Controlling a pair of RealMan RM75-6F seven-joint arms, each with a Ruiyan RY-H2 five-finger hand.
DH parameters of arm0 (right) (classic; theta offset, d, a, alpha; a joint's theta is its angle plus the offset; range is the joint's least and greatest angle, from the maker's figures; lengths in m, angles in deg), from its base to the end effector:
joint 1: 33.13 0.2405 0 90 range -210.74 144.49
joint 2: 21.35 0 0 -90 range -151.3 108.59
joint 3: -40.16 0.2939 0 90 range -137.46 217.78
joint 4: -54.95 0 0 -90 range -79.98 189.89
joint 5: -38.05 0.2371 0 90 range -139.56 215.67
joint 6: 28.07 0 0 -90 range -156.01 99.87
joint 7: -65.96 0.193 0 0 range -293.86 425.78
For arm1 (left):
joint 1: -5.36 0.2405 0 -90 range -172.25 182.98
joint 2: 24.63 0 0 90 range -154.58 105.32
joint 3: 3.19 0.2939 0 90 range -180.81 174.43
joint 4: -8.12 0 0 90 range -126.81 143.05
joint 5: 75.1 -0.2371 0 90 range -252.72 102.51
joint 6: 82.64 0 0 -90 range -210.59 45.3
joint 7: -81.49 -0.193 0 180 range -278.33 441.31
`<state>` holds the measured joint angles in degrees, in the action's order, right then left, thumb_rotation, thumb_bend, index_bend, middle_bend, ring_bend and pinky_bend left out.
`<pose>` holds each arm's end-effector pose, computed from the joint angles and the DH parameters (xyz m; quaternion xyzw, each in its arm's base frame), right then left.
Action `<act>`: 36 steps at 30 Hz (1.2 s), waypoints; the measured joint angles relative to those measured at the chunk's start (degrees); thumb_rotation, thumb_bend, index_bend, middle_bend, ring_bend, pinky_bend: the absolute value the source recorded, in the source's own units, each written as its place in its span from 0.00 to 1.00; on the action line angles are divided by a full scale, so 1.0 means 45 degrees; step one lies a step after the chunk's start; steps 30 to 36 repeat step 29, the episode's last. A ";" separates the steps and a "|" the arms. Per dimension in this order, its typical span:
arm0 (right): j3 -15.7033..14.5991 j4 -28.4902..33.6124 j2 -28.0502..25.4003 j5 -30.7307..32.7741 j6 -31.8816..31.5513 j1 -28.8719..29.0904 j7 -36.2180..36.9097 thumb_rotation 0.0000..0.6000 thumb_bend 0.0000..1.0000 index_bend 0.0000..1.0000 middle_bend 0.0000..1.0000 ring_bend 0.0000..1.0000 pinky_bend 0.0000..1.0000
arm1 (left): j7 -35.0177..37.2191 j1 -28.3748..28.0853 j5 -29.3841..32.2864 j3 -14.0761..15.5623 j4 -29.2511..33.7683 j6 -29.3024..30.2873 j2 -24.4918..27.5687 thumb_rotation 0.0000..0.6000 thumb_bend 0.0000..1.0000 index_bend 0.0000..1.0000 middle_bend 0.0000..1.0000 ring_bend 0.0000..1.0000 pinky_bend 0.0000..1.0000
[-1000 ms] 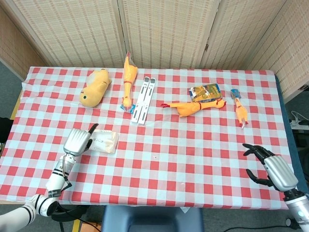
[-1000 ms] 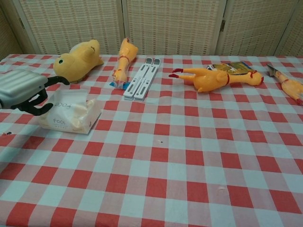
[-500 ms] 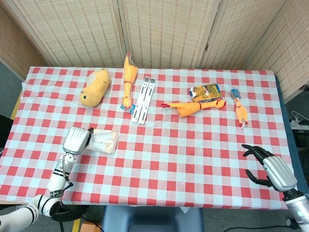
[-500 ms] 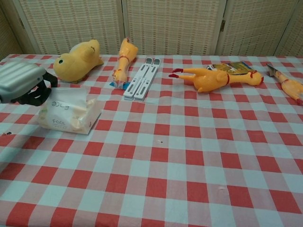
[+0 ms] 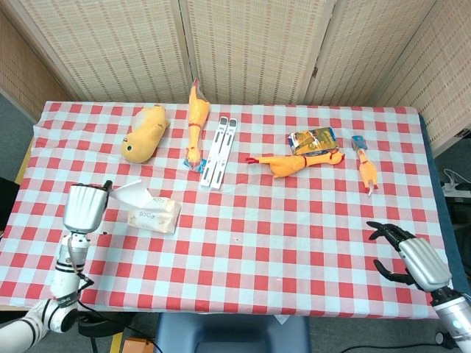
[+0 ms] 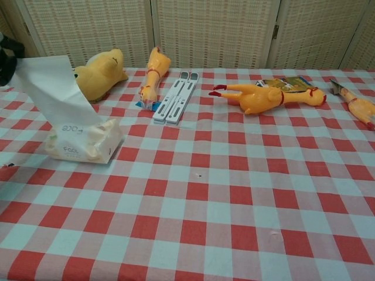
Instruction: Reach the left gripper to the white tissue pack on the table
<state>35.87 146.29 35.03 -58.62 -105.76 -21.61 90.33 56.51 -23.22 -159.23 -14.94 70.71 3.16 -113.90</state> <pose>-0.3413 -0.2390 0.1453 0.6481 -0.4800 0.4149 0.4212 -0.2664 0.4082 0.0755 -0.6310 -0.0946 -0.3847 0.6670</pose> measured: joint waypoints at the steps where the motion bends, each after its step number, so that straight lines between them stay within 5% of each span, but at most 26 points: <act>1: -0.0018 0.0009 -0.0017 -0.0010 0.0052 0.0021 0.0000 1.00 0.31 0.14 0.32 0.16 0.32 | -0.0058 0.0215 0.0089 -0.0015 0.0387 0.0076 0.0356 1.00 0.61 0.63 0.93 0.93 0.93; 11: -0.0101 0.0133 -0.0079 -0.0004 0.0288 0.0105 -0.0187 1.00 0.31 0.15 0.32 0.16 0.32 | -0.0734 0.1990 0.1141 0.0007 0.2152 0.0888 0.1926 1.00 0.59 0.61 0.90 0.93 0.93; 18: -0.0003 0.0200 -0.0046 0.0213 0.0198 0.0042 -0.0336 1.00 0.31 0.15 0.32 0.16 0.32 | 0.0151 0.2757 0.1011 0.0667 0.1782 0.1166 0.1705 1.00 0.49 0.22 0.74 0.87 0.92; 24: 0.0043 0.0209 0.0014 0.0282 0.0153 0.0009 -0.0447 1.00 0.31 0.15 0.32 0.16 0.32 | 0.1653 0.3384 0.0728 0.1354 0.1768 0.1068 0.1579 1.00 0.44 0.04 0.65 0.83 0.92; 36: 0.0128 0.0189 0.0116 0.0422 0.0205 0.0030 -0.0573 1.00 0.31 0.16 0.32 0.16 0.32 | 0.2481 0.3576 0.0724 0.1537 0.1634 0.0644 0.1522 1.00 0.44 0.01 0.64 0.82 0.91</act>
